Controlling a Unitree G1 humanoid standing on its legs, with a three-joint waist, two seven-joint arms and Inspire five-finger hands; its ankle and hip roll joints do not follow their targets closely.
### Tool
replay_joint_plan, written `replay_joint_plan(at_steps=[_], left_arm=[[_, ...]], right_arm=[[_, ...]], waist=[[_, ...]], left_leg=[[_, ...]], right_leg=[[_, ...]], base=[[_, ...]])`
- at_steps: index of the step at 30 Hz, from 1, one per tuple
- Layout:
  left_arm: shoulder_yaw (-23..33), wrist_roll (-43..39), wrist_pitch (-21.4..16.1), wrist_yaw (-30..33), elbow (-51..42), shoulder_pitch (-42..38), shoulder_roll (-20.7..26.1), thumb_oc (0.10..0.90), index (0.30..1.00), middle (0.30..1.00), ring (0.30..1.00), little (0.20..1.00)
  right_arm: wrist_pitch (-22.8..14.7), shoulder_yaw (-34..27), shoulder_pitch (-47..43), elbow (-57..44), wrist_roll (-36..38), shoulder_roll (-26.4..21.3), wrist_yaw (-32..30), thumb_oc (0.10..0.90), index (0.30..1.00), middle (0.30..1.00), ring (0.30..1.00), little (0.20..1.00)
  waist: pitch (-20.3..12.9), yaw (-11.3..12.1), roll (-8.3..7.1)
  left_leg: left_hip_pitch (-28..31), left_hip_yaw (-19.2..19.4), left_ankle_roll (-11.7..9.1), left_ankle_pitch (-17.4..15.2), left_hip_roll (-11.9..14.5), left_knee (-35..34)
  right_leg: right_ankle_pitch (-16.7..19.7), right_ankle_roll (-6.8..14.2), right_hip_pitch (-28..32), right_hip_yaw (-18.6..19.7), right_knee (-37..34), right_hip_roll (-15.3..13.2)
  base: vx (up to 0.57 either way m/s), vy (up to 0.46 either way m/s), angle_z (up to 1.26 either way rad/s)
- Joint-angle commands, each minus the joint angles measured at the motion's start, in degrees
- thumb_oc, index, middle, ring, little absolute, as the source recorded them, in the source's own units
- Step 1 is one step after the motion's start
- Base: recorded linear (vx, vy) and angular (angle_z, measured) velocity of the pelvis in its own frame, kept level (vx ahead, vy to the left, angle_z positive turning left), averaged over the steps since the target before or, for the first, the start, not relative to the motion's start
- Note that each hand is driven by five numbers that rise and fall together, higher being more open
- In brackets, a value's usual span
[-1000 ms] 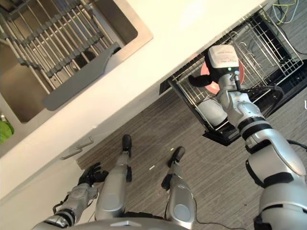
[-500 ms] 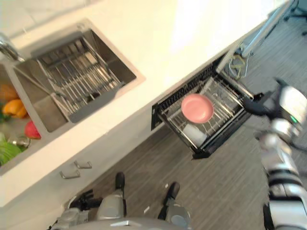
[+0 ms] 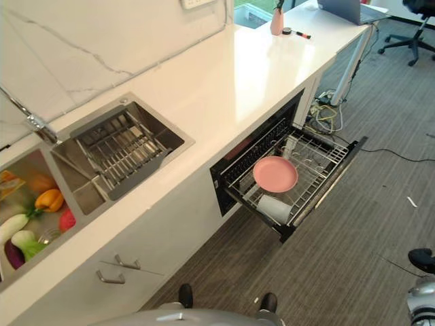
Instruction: Place the dishes in the dishwasher.
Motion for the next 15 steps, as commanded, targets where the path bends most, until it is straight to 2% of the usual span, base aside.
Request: replay_joint_plan(at_steps=[1,2,3,8,11,15], left_arm=[[-2.76,1.62,-0.58,-0.23,0.66,-1.39,1.84,0.800,0.900,0.900,0.900,0.900],[-3.39,1.65,-0.67,-0.33,0.28,-1.32,1.78,0.800,0.900,0.900,0.900,0.900],[-4.75,2.29,-0.81,-0.42,-0.02,-1.54,1.74,0.800,0.900,0.900,0.900,0.900],[-7.47,2.62,-1.32,0.07,-1.49,-1.68,1.18,0.800,0.900,0.900,0.900,0.900],[-8.72,2.11,-1.69,0.64,-2.27,-1.99,0.80,0.800,0.900,0.900,0.900,0.900],[-9.73,1.14,-1.83,1.31,-2.53,-2.57,0.18,0.800,0.900,0.900,0.900,0.900]], right_arm=[[-3.38,0.68,-8.90,-1.95,-1.26,-3.83,-1.02,0.400,0.300,0.300,0.300,0.300],[-3.55,1.72,-9.91,-1.25,-1.11,-3.66,-0.65,0.400,0.300,0.300,0.300,0.300],[-3.75,4.48,-12.35,0.32,-1.05,-3.14,0.05,0.400,0.300,0.300,0.300,0.300],[-3.46,8.91,-18.06,-1.22,-1.67,-0.51,-0.63,0.400,0.300,0.300,0.300,0.300],[-3.72,12.10,-22.14,-0.98,-1.39,1.51,-0.84,0.400,0.300,0.300,0.300,0.300],[-3.79,15.71,-26.46,-1.50,-1.65,4.45,-1.25,0.400,0.300,0.300,0.300,0.300]], waist=[[3.13,3.26,-2.56],[3.40,3.59,-1.96],[4.05,4.60,-0.39],[5.54,6.58,3.23],[6.52,7.48,4.63],[7.41,8.51,5.50]], left_leg=[[-1.06,-2.27,0.71,-1.43,-0.83,-0.44],[-1.70,-2.85,0.66,-1.14,-1.07,-0.44],[-3.08,-4.14,0.39,-0.49,-1.70,-0.44],[-5.55,-6.47,-0.63,-0.71,-2.90,-0.44],[-7.04,-6.97,-0.70,-0.07,-3.54,-0.44],[-8.41,-7.51,-0.67,0.30,-3.77,-0.44]], right_leg=[[-5.30,1.66,3.57,-3.41,0.98,-1.10],[-5.20,1.69,3.49,-4.09,0.98,-1.32],[-4.96,1.84,3.44,-5.94,0.98,-1.96],[-5.46,2.54,3.14,-8.20,1.14,-3.03],[-4.94,2.77,1.90,-8.35,1.17,-3.54],[-4.60,2.90,0.98,-8.64,1.22,-4.12]], base=[[-0.05,0.013,0.33],[-0.08,0.036,0.46],[-0.12,0.057,0.44],[-0.04,0.035,0.54],[-0.07,0.056,0.19],[-0.04,0.037,0.09]])
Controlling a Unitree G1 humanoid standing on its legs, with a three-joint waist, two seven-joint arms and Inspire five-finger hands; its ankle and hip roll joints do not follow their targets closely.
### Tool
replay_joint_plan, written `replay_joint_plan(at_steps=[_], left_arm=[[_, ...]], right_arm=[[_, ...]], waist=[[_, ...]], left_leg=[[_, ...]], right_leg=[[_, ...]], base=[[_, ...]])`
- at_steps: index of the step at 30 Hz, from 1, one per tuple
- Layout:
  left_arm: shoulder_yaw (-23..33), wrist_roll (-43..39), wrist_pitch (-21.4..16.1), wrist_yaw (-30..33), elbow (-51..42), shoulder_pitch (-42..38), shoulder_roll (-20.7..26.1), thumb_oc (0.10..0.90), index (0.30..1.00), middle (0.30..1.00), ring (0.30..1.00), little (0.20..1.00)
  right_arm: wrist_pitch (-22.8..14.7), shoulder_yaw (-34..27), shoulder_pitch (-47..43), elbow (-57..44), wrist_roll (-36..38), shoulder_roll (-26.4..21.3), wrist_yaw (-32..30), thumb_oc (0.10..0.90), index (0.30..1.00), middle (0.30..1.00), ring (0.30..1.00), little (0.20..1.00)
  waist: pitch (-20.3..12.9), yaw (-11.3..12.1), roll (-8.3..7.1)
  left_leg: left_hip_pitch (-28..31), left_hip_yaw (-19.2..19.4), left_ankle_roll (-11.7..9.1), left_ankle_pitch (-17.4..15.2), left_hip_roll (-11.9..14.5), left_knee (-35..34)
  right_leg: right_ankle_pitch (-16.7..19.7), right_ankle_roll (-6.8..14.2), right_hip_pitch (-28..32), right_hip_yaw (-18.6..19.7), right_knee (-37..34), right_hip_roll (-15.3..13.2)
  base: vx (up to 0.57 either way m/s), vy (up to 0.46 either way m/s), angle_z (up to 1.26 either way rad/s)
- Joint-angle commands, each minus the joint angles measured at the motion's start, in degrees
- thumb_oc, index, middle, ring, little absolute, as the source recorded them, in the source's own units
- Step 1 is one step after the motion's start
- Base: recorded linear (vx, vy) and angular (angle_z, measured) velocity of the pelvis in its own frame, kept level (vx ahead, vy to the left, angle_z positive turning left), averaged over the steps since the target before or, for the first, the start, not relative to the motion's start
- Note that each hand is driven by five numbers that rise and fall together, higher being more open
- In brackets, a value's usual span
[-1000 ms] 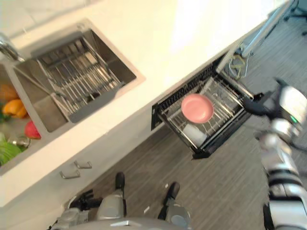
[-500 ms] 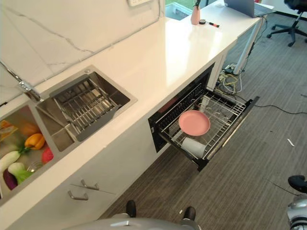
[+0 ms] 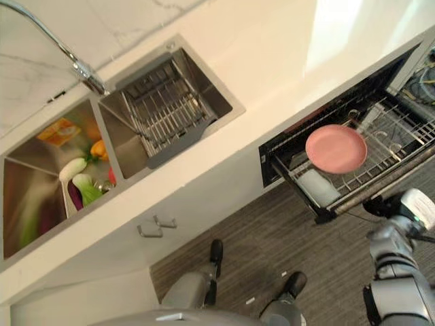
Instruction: Place the dishes in the dishwasher.
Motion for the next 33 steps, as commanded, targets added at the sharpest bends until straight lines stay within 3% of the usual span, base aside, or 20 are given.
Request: replay_joint_plan(at_steps=[1,6,15,23,31,32,33], left_arm=[[-3.81,-0.24,-1.01,2.26,2.09,-4.13,2.57,0.800,0.900,0.900,0.900,0.900],[-4.49,-0.62,-1.00,2.54,0.98,-4.41,2.64,0.800,0.900,0.900,0.900,0.900],[-5.08,-0.73,-1.79,2.34,-2.61,-5.13,5.17,0.800,0.900,0.900,0.900,0.900],[-4.89,-4.69,-2.67,3.19,-6.46,-6.39,6.88,0.800,0.900,0.900,0.900,0.900],[-2.45,-8.61,-3.49,3.96,-9.48,-6.69,7.28,0.800,0.900,0.900,0.900,0.900],[-2.44,-8.60,-3.50,3.96,-9.47,-6.67,7.31,0.800,0.900,0.900,0.900,0.900],[-1.89,-8.56,-3.60,3.91,-9.17,-7.05,7.23,0.800,0.900,0.900,0.900,0.900]], right_arm=[[-2.94,5.06,-7.59,-3.90,-1.98,0.90,-1.99,0.400,0.300,0.300,0.300,0.300],[-3.06,8.42,-10.43,-7.44,-4.08,2.19,-1.87,0.400,0.300,0.300,0.300,0.300],[-5.24,19.87,-21.76,-18.22,-12.55,2.11,-0.16,0.400,0.300,0.300,0.300,0.300],[-5.62,24.14,-30.94,-19.68,-12.46,1.11,-1.10,0.400,0.300,0.300,0.300,0.300],[-5.60,25.39,-29.18,-22.66,-14.31,2.23,-0.84,0.400,0.300,0.300,0.300,0.300],[-5.57,25.33,-29.10,-22.73,-14.34,2.25,-0.83,0.430,0.345,0.345,0.345,0.345],[-5.82,24.97,-26.50,-23.11,-14.41,3.27,-0.61,0.800,0.900,0.900,0.900,0.900]], waist=[[-0.33,2.53,-2.13],[-0.29,3.33,-2.85],[0.03,6.70,-6.75],[1.30,8.85,-9.34],[2.26,8.99,-11.21],[2.25,9.00,-11.25],[2.42,8.52,-11.70]], left_leg=[[-1.10,1.18,-1.34,-3.34,-0.38,0.11],[-1.97,0.46,-1.08,-3.30,-0.83,0.11],[-3.90,-1.29,-0.62,-3.46,-1.63,0.11],[-6.05,-2.29,-0.65,-3.08,-1.62,0.11],[-6.47,-2.29,-0.78,-2.95,-0.93,0.11],[-6.46,-2.28,-0.79,-2.96,-0.92,0.11],[-6.31,-1.94,-0.79,-3.06,-0.59,0.11]], right_leg=[[-5.53,2.32,2.78,-0.04,1.20,-1.72],[-5.18,2.53,2.66,-0.97,1.29,-2.27],[-4.49,2.91,2.13,-3.32,2.08,-2.92],[-4.66,2.92,0.60,-3.67,2.70,-2.50],[-5.25,2.51,0.06,-3.58,3.11,-1.44],[-5.27,2.49,0.06,-3.56,3.12,-1.43],[-5.57,2.38,0.19,-3.45,3.24,-1.19]], base=[[-0.01,0.033,0.08],[0.02,0.026,0.10],[0.03,0.017,0.16],[0.01,-0.012,0.11],[0.00,-0.024,0.00],[0.00,-0.029,-0.03],[0.00,0.000,0.00]])
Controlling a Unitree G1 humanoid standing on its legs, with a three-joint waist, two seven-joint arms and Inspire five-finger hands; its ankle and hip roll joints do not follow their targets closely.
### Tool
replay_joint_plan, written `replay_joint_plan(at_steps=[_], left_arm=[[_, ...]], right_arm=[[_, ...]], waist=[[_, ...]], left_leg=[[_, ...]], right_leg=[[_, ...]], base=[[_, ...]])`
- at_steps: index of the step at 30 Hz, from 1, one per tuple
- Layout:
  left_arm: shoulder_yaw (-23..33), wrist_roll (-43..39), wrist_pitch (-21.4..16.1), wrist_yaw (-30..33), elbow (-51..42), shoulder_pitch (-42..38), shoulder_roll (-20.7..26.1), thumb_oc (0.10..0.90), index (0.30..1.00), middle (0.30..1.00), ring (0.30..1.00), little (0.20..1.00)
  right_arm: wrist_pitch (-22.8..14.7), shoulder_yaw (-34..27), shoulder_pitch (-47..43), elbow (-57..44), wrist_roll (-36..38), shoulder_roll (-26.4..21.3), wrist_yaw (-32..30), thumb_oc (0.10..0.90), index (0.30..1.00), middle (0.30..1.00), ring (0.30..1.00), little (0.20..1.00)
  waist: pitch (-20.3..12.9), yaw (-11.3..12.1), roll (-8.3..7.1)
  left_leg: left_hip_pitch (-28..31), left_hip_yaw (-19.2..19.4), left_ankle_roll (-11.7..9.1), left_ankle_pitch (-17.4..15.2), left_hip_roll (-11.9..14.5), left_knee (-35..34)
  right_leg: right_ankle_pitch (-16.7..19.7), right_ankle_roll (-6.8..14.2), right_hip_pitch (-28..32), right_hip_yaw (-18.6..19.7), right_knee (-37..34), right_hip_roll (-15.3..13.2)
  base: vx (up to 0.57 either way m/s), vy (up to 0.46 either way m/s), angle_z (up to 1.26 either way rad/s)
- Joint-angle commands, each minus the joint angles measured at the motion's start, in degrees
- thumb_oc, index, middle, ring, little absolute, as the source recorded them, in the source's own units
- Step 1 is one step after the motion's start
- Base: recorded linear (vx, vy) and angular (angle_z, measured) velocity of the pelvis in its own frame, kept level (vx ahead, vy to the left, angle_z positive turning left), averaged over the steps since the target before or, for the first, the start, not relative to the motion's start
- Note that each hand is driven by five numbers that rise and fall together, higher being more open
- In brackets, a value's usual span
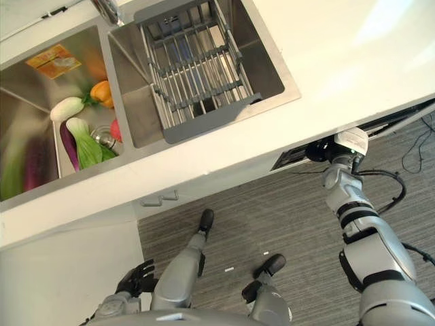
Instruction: Place the dishes in the dishwasher.
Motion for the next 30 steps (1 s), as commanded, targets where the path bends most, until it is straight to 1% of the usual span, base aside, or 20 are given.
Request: replay_joint_plan(at_steps=[1,4,6,8,9,11,12,13,16,17,20,22,23,24,25,26,27,28,29,30], left_arm=[[-3.10,-1.56,-1.73,0.89,0.71,-1.19,3.63,0.800,0.900,0.900,0.900,0.900],[-1.63,-2.10,-1.30,0.10,2.05,-1.49,3.38,0.800,0.900,0.900,0.900,0.900],[1.15,-2.79,-0.60,-0.54,4.55,-1.86,3.04,0.800,0.900,0.900,0.900,0.900],[1.07,-2.78,-0.65,-0.58,4.64,-1.80,3.17,0.800,0.900,0.900,0.900,0.900],[1.94,-2.44,-0.41,-0.88,5.17,-1.38,2.76,0.800,0.900,0.900,0.900,0.900],[3.18,-1.49,0.06,-1.12,7.12,-1.21,2.10,0.800,0.900,0.900,0.900,0.900],[4.26,-0.16,0.23,-1.02,8.06,-0.81,1.55,0.800,0.900,0.900,0.900,0.900],[4.13,-0.12,0.21,-1.02,8.05,-0.64,1.63,0.800,0.900,0.900,0.900,0.900],[5.04,1.58,0.50,-1.13,9.97,-0.29,1.15,0.800,0.900,0.900,0.900,0.900],[5.35,2.63,0.85,-0.98,10.95,-0.28,0.97,0.800,0.900,0.900,0.900,0.900],[5.57,3.60,1.12,-1.16,12.55,-0.57,0.78,0.800,0.900,0.900,0.900,0.900],[5.87,4.02,1.28,-0.97,13.71,-1.01,0.69,0.800,0.900,0.900,0.900,0.900],[5.93,4.16,1.32,-0.79,14.67,-1.61,0.61,0.800,0.900,0.900,0.900,0.900],[5.97,4.16,1.29,-0.80,14.72,-1.68,0.63,0.800,0.900,0.900,0.900,0.900],[5.92,3.78,1.27,-0.70,14.87,-2.03,0.55,0.800,0.900,0.900,0.900,0.900],[6.10,3.59,1.24,-0.50,15.37,-2.33,0.45,0.800,0.900,0.900,0.900,0.900],[6.11,3.59,1.24,-0.50,15.37,-2.34,0.45,0.800,0.900,0.900,0.900,0.900],[6.06,2.69,1.01,-0.10,15.11,-2.36,0.20,0.800,0.900,0.900,0.900,0.900],[5.90,1.84,0.94,0.11,14.51,-2.44,0.08,0.800,0.900,0.900,0.900,0.900],[5.68,0.76,0.81,0.35,13.91,-2.48,-0.07,0.800,0.900,0.900,0.900,0.900]], right_arm=[[-8.55,5.00,-9.92,-11.26,-6.90,0.22,-4.32,0.800,0.900,0.900,0.900,0.900],[-8.98,2.76,-2.87,-12.04,-6.15,2.88,-3.88,0.800,0.900,0.900,0.900,0.900],[-9.34,-1.30,6.68,-12.08,-4.58,5.93,-3.28,0.800,0.900,0.900,0.900,0.900],[-9.32,-1.47,7.00,-12.27,-4.63,5.98,-3.27,0.800,0.900,0.900,0.900,0.900],[-9.63,-4.64,13.19,-12.14,-2.87,7.72,-3.10,0.800,0.900,0.900,0.900,0.900],[-10.05,-7.94,19.80,-12.05,-0.96,10.26,-2.92,0.800,0.900,0.900,0.900,0.900],[-10.12,-10.14,25.61,-11.63,-0.62,12.14,-2.80,0.800,0.900,0.900,0.900,0.900],[-10.07,-10.27,25.98,-11.86,-0.69,12.18,-2.77,0.800,0.900,0.900,0.900,0.900],[-10.13,-13.54,32.00,-10.11,0.67,14.31,-2.33,0.800,0.900,0.900,0.900,0.900],[-10.30,-15.25,34.52,-8.84,2.49,15.53,-1.96,0.800,0.900,0.900,0.900,0.900],[-10.46,-16.38,35.67,-6.71,4.78,17.10,-1.42,0.800,0.900,0.900,0.900,0.900],[-10.66,-17.40,35.77,-3.39,7.61,18.39,-0.84,0.800,0.900,0.900,0.900,0.900],[-10.36,-17.83,35.76,1.40,9.53,19.51,0.11,0.800,0.900,0.900,0.900,0.900],[-10.48,-17.78,35.60,1.61,9.59,19.53,0.09,0.800,0.900,0.900,0.900,0.900],[-10.35,-18.07,35.62,3.56,10.71,20.04,0.69,0.800,0.900,0.900,0.900,0.900],[-10.48,-18.30,35.65,7.45,12.77,21.25,1.74,0.800,0.900,0.900,0.900,0.900],[-10.52,-18.29,35.60,7.51,12.78,21.26,1.73,0.800,0.900,0.900,0.900,0.900],[-10.38,-18.72,35.81,10.28,14.62,22.05,2.58,0.800,0.900,0.900,0.900,0.900],[-10.47,-19.33,35.99,11.13,16.01,22.43,2.64,0.800,0.900,0.900,0.900,0.900],[-10.66,-20.09,35.93,12.00,18.13,23.17,2.70,0.800,0.900,0.900,0.900,0.900]], waist=[[-2.96,4.07,-4.41],[-3.24,3.00,-5.27],[-4.10,1.53,-5.98],[-4.18,1.60,-6.08],[-4.82,0.65,-6.36],[-5.79,-0.67,-6.86],[-6.75,-1.69,-7.18],[-6.82,-1.60,-7.24],[-8.34,-3.37,-7.53],[-9.47,-4.53,-7.53],[-10.38,-5.17,-7.69],[-11.49,-5.79,-7.66],[-12.28,-6.29,-7.55],[-12.19,-6.24,-7.61],[-12.44,-6.58,-7.41],[-12.74,-7.14,-7.36],[-12.72,-7.06,-7.43],[-12.59,-7.90,-7.18],[-12.19,-8.35,-6.86],[-11.58,-8.70,-6.57]], left_leg=[[-0.14,3.84,-0.26,-4.81,-0.95,0.12],[0.59,4.37,-0.14,-5.19,-0.56,0.12],[1.82,4.73,0.23,-5.86,-0.48,0.12],[1.87,4.71,0.24,-5.88,-0.51,0.12],[2.91,5.10,0.56,-6.46,-0.65,0.12],[4.38,5.58,1.01,-7.29,-0.86,0.12],[5.91,5.96,1.38,-8.08,-1.04,0.12],[6.03,5.96,1.40,-8.13,-1.10,0.12],[8.97,6.40,2.30,-9.60,-1.87,0.12],[10.87,6.85,2.83,-10.31,-2.31,0.12],[12.70,7.20,3.45,-10.94,-2.85,0.12],[14.40,7.52,4.09,-11.66,-3.60,0.12],[15.76,7.56,4.75,-12.23,-4.19,0.12],[15.83,7.64,4.81,-12.28,-4.27,0.12],[15.88,7.92,5.78,-11.47,-4.92,0.12],[17.49,7.84,6.81,-12.09,-5.69,0.12],[17.50,7.95,6.85,-12.10,-5.77,0.12],[19.11,7.18,8.21,-12.36,-6.81,0.12],[19.84,6.70,8.74,-12.28,-6.95,0.12],[20.52,5.83,9.10,-12.26,-7.01,0.12]], right_leg=[[-5.12,3.00,2.42,2.23,2.98,-3.08],[-5.69,2.91,2.88,2.30,3.43,-2.92],[-6.43,2.74,3.58,2.19,4.62,-3.06],[-6.49,2.76,3.62,2.17,4.68,-3.11],[-6.92,2.79,4.14,2.08,5.46,-3.38],[-7.34,2.93,5.06,2.17,6.09,-3.72],[-7.73,3.12,6.08,2.11,6.82,-4.15],[-7.77,3.17,6.19,2.10,6.86,-4.22],[-8.90,3.35,7.86,2.36,8.92,-5.12],[-9.42,3.39,8.70,2.89,10.23,-5.73],[-9.72,3.55,9.49,3.47,11.69,-6.45],[-9.69,3.87,9.86,4.38,13.53,-7.18],[-9.38,4.09,9.71,5.51,16.06,-7.89],[-9.46,4.17,9.64,5.62,16.27,-8.05],[-7.87,3.74,8.82,5.61,18.02,-8.70],[-6.21,4.18,7.24,8.48,23.10,-9.55],[-6.28,4.22,7.10,8.64,23.30,-9.69],[-2.17,5.19,3.83,13.43,30.02,-9.77],[-0.58,5.32,1.85,16.43,33.45,-8.93],[-0.25,5.40,0.22,18.97,36.03,-7.66]], base=[[0.00,0.000,0.00],[0.03,-0.005,0.00],[0.07,0.008,0.07],[0.03,0.025,0.11],[0.08,0.066,0.09],[0.11,0.095,0.08],[0.09,0.076,0.06],[0.10,0.091,0.01],[0.11,0.118,-0.05],[0.11,0.135,-0.05],[0.10,0.123,-0.15],[0.11,0.193,-0.22],[0.08,0.169,-0.16],[-0.01,0.241,-0.07],[-0.01,0.257,0.04],[-0.01,0.256,0.12],[0.08,0.299,0.36],[0.04,0.223,0.34],[0.04,0.256,0.27],[0.02,0.098,0.11]])
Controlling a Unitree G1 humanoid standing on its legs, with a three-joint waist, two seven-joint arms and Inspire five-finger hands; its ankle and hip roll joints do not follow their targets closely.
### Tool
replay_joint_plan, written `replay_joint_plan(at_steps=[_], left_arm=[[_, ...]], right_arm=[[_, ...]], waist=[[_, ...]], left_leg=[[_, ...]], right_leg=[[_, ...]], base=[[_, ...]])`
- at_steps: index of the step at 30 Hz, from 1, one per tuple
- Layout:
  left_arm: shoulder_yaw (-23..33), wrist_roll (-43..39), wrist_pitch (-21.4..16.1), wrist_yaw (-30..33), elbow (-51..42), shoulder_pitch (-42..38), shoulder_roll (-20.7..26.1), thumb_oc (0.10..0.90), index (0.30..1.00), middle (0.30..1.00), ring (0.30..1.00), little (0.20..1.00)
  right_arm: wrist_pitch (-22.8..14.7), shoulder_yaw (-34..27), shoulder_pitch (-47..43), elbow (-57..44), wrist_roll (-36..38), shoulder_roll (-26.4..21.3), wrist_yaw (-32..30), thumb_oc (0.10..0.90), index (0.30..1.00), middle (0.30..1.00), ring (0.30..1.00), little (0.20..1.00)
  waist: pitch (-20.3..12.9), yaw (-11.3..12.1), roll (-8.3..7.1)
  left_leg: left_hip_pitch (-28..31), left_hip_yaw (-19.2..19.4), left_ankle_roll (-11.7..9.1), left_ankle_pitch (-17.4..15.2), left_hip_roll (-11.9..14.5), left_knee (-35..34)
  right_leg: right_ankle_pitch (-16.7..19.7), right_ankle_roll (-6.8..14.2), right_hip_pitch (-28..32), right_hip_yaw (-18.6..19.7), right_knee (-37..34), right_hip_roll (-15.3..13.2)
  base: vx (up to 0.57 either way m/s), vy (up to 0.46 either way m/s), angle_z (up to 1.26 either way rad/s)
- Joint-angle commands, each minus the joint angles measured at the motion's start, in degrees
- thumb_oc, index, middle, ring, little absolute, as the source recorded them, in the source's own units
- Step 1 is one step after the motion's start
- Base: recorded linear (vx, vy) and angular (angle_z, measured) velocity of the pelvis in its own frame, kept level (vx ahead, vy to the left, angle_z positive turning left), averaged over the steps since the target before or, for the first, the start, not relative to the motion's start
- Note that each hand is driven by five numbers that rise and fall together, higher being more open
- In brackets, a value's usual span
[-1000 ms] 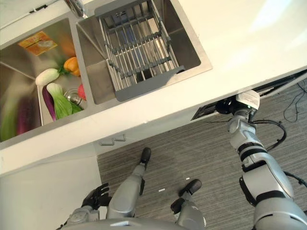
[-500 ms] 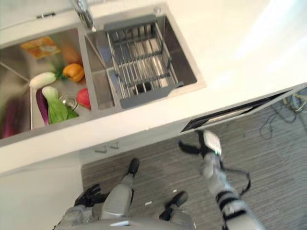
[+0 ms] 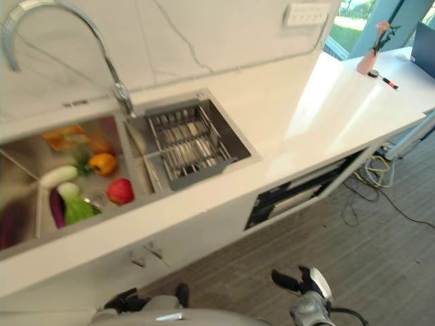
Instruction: Place the dishes in the dishwasher.
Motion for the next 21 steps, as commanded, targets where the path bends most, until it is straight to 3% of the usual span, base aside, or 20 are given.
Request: replay_joint_plan(at_steps=[1,2,4,5,6,7,9,10,13,16,17,21], left_arm=[[-1.12,-2.07,-1.23,1.05,-3.35,0.66,1.05,0.800,0.900,0.900,0.900,0.900],[-1.12,-2.07,-1.23,1.05,-3.34,0.63,1.04,0.800,0.900,0.900,0.900,0.900],[-2.29,-2.96,-1.51,0.67,-3.51,-0.25,0.84,0.800,0.900,0.900,0.900,0.900],[-2.34,-2.67,-1.36,0.53,-3.30,-0.28,0.72,0.800,0.900,0.900,0.900,0.900],[-2.87,-2.46,-1.55,0.57,-2.76,-0.60,0.39,0.800,0.900,0.900,0.900,0.900],[-3.40,-2.51,-2.07,0.35,-2.65,-0.83,0.50,0.800,0.900,0.900,0.900,0.900],[-4.45,-3.21,-2.28,0.14,-2.71,-1.27,0.36,0.800,0.900,0.900,0.900,0.900],[-4.91,-2.55,-2.07,-0.17,-2.28,-1.52,0.25,0.800,0.900,0.900,0.900,0.900],[-6.14,-0.08,-1.68,-0.97,0.02,-1.12,-0.42,0.800,0.900,0.900,0.900,0.900],[-6.29,0.25,-1.63,-1.06,0.83,-1.04,-0.56,0.800,0.900,0.900,0.900,0.900],[-5.82,-0.50,-1.56,-1.14,1.52,-1.21,-0.91,0.800,0.900,0.900,0.900,0.900],[-6.18,-2.40,-1.62,-1.42,0.78,-1.32,-1.80,0.800,0.900,0.900,0.900,0.900]], right_arm=[[-2.03,-2.97,-4.11,-1.28,7.46,-0.02,-0.35,0.800,0.900,0.900,0.900,0.900],[-2.06,-2.98,-4.15,-1.25,7.47,-0.04,-0.34,0.800,0.900,0.900,0.900,0.900],[-2.71,-2.93,-3.66,0.80,10.01,1.09,-0.04,0.800,0.900,0.900,0.900,0.900],[-2.55,-2.53,-3.19,1.39,9.88,1.52,0.26,0.800,0.900,0.900,0.900,0.900],[-2.64,-1.86,-3.00,2.58,9.87,1.51,0.80,0.800,0.900,0.900,0.900,0.900],[-2.84,-0.47,-2.91,3.22,9.14,1.25,1.80,0.800,0.900,0.900,0.900,0.900],[-2.93,-0.71,-3.28,3.16,10.22,1.01,1.88,0.800,0.900,0.900,0.900,0.900],[-3.01,-0.79,-3.19,3.54,10.56,1.27,1.98,0.800,0.900,0.900,0.900,0.900],[-3.27,-1.42,-2.58,4.59,12.10,1.94,2.85,0.800,0.900,0.900,0.900,0.900],[-3.56,-1.48,-2.15,4.86,12.44,2.10,3.17,0.800,0.900,0.900,0.900,0.900],[-3.87,-1.25,-1.32,5.48,13.10,2.63,3.69,0.800,0.900,0.900,0.900,0.900],[-4.26,-0.88,0.15,6.39,14.17,2.43,4.82,0.800,0.900,0.900,0.900,0.900]], waist=[[2.88,0.71,0.56],[2.77,0.69,0.67],[2.65,1.00,-0.29],[2.42,1.20,-0.64],[2.30,0.97,-0.38],[2.39,0.45,-0.37],[2.91,-0.40,0.14],[2.86,-0.78,0.04],[2.04,-1.21,-0.10],[1.77,-1.53,-0.15],[1.55,-1.67,-0.01],[2.22,-2.21,0.62]], left_leg=[[8.22,-1.89,2.16,-0.37,-1.06,-8.82],[8.04,-1.93,2.15,-0.27,-0.95,-8.82],[7.38,-4.46,1.95,0.50,-1.74,-8.69],[7.30,-4.97,1.81,0.44,-2.17,-8.82],[7.17,-6.01,1.54,0.47,-1.94,-8.82],[7.04,-8.26,0.66,0.50,-1.68,-8.74],[6.50,-11.07,-0.12,0.94,-1.70,-8.45],[6.53,-12.06,-0.70,0.95,-1.69,-8.49],[5.86,-13.06,-2.55,1.17,-0.93,-8.82],[5.48,-13.21,-3.12,1.48,-0.47,-8.82],[4.26,-13.47,-5.04,2.76,1.17,-8.82],[2.25,-14.10,-7.58,5.09,4.36,-8.82]], right_leg=[[-1.54,4.70,-5.48,10.13,11.24,6.95],[-1.31,4.67,-5.53,10.04,10.98,7.10],[-5.99,2.86,-2.49,10.65,4.61,10.16],[-5.50,3.03,-1.91,10.57,3.24,10.29],[-7.56,2.33,-2.82,12.08,2.40,11.80],[-10.14,1.28,-2.61,16.78,-3.90,14.13],[-8.63,1.56,-4.70,20.96,-6.26,14.93],[-9.05,1.48,-4.04,21.16,-8.36,15.20],[-8.22,1.54,0.50,17.09,-14.58,14.55],[-8.39,1.26,1.78,16.47,-16.30,15.14],[-8.39,0.75,3.04,15.09,-19.07,16.39],[-8.73,-0.98,4.29,13.75,-21.25,18.65]], base=[[0.01,0.039,0.22],[0.01,-0.002,0.40],[0.01,-0.050,0.58],[0.01,-0.098,0.78],[0.05,-0.179,1.00],[0.05,-0.218,0.98],[0.03,-0.196,0.83],[0.02,-0.190,1.10],[0.02,-0.201,0.97],[0.00,-0.157,0.65],[-0.05,-0.242,0.21],[-0.07,-0.247,0.28]])
